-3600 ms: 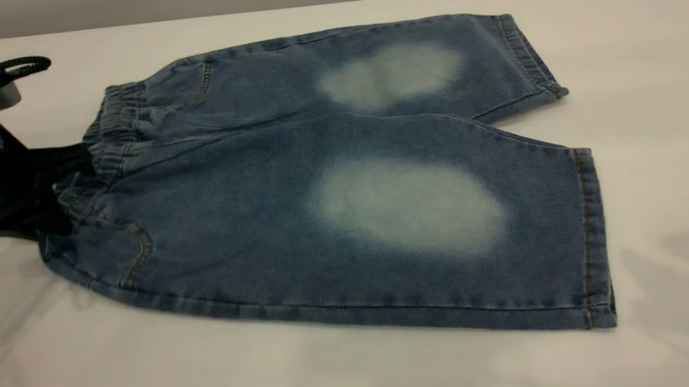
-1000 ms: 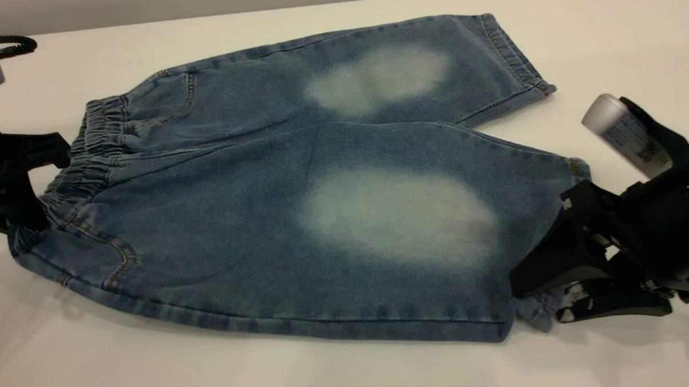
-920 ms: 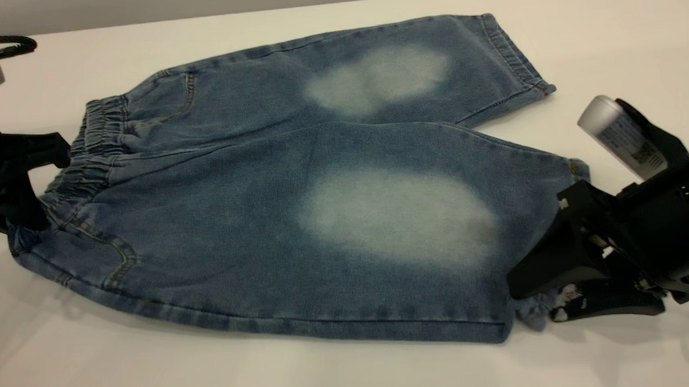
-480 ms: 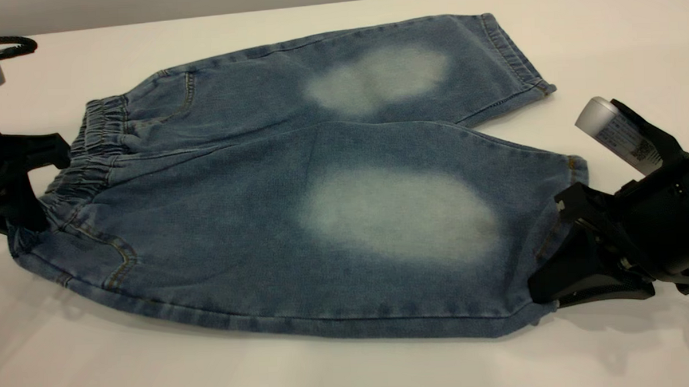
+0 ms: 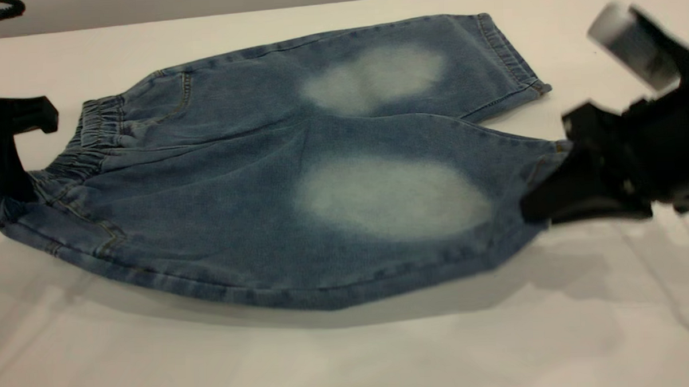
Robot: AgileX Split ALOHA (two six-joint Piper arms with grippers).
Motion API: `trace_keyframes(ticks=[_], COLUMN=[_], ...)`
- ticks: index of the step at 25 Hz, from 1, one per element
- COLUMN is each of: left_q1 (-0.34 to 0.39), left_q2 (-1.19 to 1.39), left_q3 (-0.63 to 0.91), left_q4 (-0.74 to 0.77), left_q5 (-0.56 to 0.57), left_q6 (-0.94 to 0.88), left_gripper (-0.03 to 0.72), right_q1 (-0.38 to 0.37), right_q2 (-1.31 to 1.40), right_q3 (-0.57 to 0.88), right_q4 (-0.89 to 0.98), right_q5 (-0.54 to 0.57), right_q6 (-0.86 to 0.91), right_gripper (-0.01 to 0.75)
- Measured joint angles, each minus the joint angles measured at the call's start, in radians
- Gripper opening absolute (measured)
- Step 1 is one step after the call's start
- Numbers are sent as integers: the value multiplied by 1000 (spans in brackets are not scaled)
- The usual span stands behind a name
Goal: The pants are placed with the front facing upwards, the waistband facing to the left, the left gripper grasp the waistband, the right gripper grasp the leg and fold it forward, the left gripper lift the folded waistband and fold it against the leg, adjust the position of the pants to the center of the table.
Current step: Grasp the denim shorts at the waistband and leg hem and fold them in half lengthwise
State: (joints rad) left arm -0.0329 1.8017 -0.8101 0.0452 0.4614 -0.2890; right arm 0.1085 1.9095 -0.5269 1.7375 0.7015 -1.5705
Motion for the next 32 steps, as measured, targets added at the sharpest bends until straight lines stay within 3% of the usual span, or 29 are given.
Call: trace_keyframes(ticks=[9,19,32], left_q1=[0,0,0], left_q2=[-1,1,82], left_q3=[-114,-215,-331], left_q4=[-27,-156,-158], left_q5=[46,30,1], left_q6=[37,164,180], left_gripper=[121,120,120], right_q1=[0,0,0], right_q2=[-166,-164,27], right_q3=[-84,-259,-449], right_q4=[-84,-190,-253], right_q5=[-17,-134,-173], right_q6=[34,139,131], right_gripper=[22,22,22])
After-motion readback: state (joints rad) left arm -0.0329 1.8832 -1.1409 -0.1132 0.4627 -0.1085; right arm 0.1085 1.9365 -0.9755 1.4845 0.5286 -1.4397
